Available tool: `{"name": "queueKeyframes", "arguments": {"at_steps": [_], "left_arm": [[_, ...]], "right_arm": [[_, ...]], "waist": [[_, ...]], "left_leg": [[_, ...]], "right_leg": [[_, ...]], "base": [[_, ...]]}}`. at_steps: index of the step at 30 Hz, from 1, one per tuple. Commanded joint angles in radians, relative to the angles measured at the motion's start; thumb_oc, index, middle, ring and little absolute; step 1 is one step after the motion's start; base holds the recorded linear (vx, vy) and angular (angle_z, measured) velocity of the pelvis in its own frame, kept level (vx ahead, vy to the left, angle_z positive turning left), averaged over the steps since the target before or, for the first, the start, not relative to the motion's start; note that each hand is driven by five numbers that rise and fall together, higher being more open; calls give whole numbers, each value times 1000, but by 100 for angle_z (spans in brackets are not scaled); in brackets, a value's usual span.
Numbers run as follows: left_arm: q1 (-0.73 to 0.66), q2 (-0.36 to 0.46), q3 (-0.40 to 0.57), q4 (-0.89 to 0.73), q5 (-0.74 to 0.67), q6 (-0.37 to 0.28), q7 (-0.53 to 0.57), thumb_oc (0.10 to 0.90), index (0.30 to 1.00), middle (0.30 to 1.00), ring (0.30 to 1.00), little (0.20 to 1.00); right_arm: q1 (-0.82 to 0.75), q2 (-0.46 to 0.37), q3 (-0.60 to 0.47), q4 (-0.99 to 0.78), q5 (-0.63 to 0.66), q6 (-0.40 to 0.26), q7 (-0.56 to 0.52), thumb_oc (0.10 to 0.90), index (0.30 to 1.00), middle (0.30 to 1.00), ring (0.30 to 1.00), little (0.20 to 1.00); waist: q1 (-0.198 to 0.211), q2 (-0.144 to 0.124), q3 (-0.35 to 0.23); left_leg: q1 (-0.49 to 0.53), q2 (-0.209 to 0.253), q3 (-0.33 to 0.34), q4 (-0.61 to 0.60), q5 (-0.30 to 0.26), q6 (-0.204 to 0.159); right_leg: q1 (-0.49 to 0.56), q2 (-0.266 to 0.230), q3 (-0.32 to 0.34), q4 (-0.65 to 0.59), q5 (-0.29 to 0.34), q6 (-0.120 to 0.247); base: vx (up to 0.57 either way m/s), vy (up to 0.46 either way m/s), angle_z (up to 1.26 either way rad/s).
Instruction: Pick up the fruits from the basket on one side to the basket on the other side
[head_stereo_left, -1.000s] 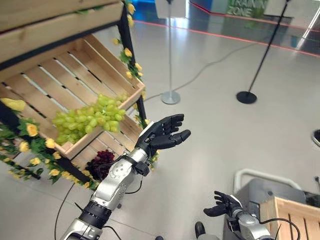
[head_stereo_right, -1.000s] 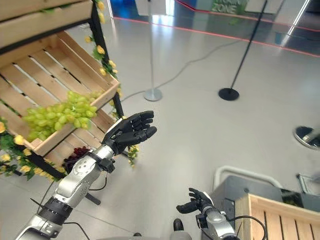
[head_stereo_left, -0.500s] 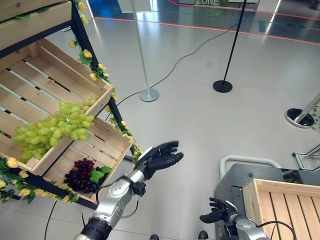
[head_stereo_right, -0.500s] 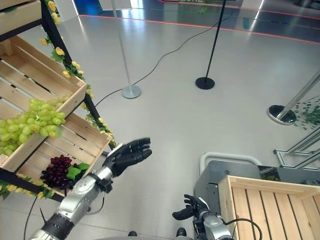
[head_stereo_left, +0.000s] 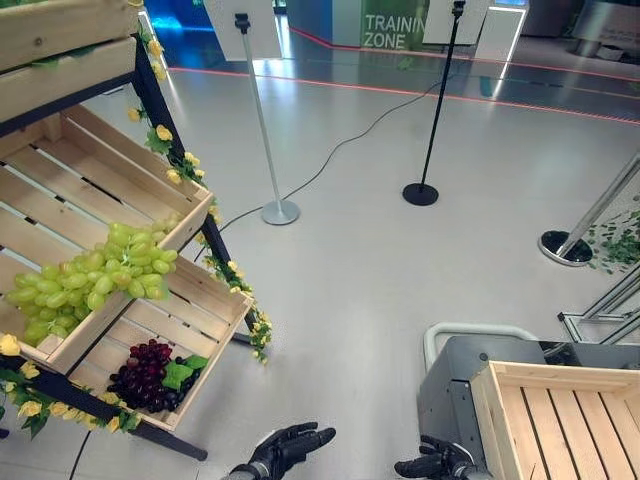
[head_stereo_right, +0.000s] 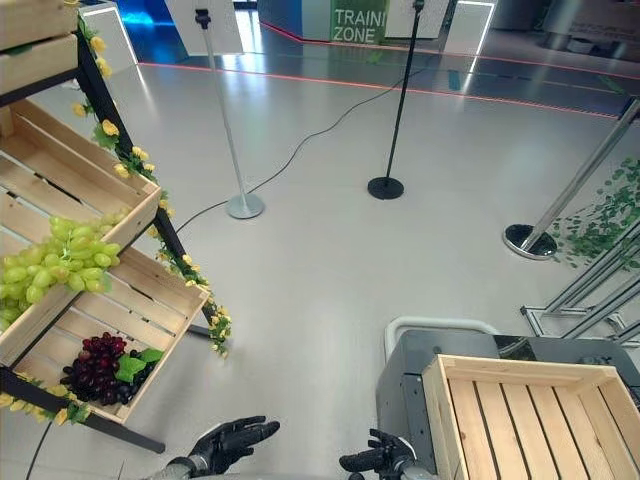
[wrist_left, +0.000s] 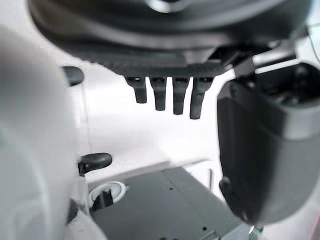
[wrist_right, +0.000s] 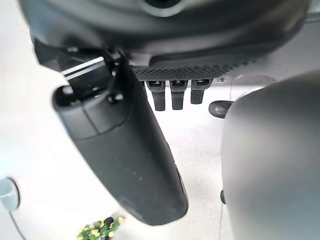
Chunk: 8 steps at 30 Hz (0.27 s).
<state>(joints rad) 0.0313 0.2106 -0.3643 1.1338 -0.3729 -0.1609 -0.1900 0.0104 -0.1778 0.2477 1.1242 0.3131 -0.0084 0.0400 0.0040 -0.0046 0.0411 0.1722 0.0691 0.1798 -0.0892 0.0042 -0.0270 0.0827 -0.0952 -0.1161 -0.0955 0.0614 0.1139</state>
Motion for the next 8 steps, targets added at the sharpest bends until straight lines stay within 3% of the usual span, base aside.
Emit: {"name": "queueKeyframes", "arguments": {"at_steps": [1,3,8], "left_arm": [[-96,-42,15,52,97,-62,30,800,900,900,900,900],[-88,-47,22,68,75,-32,37,800,900,900,900,900],[-78,-56,34,84,83,-33,58,800,900,900,900,900]], "right_arm": [[-96,0,4,18,41,-100,-30,800,900,900,900,900],[-93,11,-25,36,86,-88,-27,800,900,900,900,900],[-85,18,-48,81,94,-78,-13,800,900,900,900,900]], "waist": [[-20,-7,16],[-26,-4,18],[-26,3,19]], "left_leg": [[-16,-52,-64,16,-44,24],[-10,-52,-61,18,-49,26],[-3,-56,-62,18,-55,29]], "right_leg": [[47,21,32,14,-29,-33],[48,21,37,17,-32,-33],[53,18,38,15,-31,-32]], "base": [[0,0,0],[10,-2,-4],[4,4,-11]]}}
